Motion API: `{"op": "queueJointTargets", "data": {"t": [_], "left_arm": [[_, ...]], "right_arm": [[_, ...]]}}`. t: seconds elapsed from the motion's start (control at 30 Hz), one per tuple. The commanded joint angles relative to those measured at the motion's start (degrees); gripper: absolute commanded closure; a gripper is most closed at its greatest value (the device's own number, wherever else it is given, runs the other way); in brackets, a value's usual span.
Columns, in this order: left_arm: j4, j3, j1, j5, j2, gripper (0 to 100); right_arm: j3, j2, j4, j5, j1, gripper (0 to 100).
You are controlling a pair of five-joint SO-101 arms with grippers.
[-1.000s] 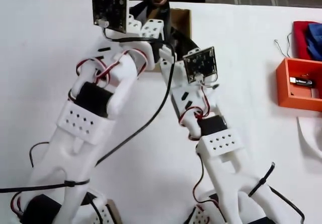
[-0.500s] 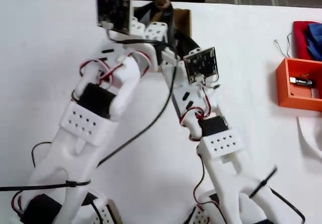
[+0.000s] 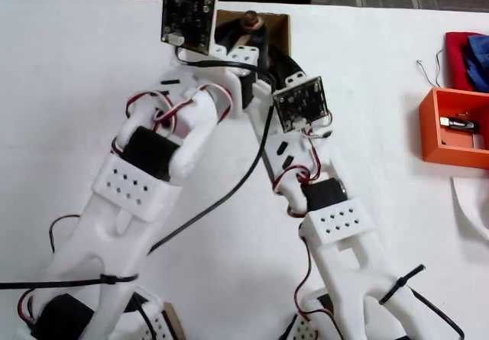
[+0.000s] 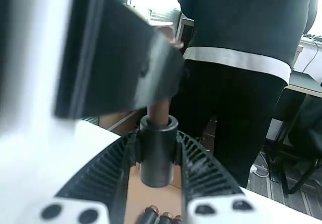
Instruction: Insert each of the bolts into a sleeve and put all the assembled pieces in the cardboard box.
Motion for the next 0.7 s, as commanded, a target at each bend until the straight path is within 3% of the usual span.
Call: {"op": "queueJointTargets", "data": {"t": [0.0, 0.33, 0.57, 0.67], "left_arm": [[2.5, -0.3, 0.8, 0.6, -0.3, 97], [5.8, -0.8, 0.6, 0.4, 5.4, 96], [6.5, -0.8, 0.4, 0.6, 5.3, 74], [7.4, -1.1, 0.4, 0.6, 5.2, 72]], "right_arm": [[-0.6, -2.0, -1.5, 0.3, 0.1, 97.8], [-0.6, -2.0, -1.5, 0.3, 0.1, 97.8], [-0.6, -2.0, -1.5, 0.3, 0.1, 97.8], [-0.6, -2.0, -1.5, 0.4, 0.1, 97.8]]}}
